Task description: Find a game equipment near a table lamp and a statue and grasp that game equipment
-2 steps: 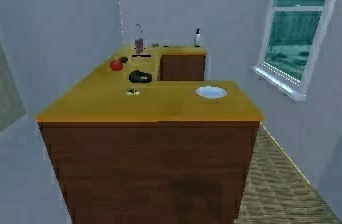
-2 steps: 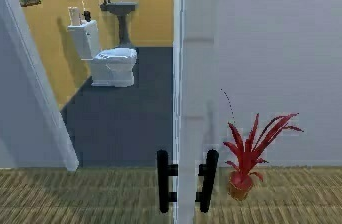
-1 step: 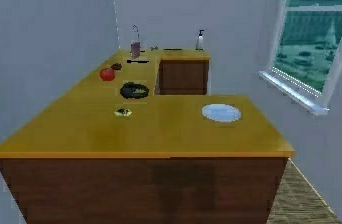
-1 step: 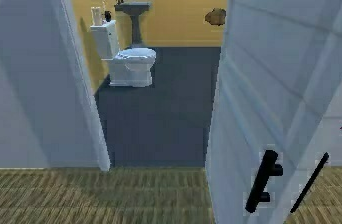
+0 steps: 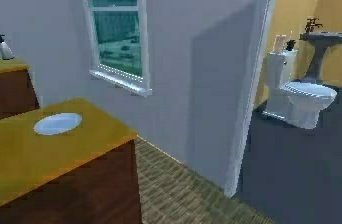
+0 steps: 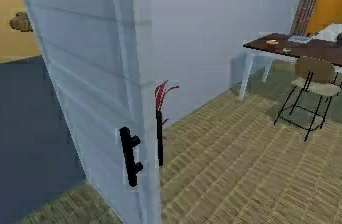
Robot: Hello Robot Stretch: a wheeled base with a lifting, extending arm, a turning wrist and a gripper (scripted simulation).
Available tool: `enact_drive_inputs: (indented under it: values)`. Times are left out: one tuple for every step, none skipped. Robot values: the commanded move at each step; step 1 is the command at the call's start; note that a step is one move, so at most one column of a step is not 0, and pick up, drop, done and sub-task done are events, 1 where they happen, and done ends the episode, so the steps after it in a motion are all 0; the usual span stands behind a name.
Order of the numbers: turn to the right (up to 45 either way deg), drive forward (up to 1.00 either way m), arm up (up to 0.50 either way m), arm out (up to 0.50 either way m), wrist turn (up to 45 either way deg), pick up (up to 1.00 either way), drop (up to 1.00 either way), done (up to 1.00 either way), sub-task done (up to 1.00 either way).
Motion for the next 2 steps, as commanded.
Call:
enact_drive_inputs:
  values:
    - [36.0, 0.0, 0.0, 0.0, 0.0, 0.0, 0.0, 0.0, 0.0]
    - [0.0, 1.0, 0.0, 0.0, 0.0, 0.0, 0.0, 0.0, 0.0]
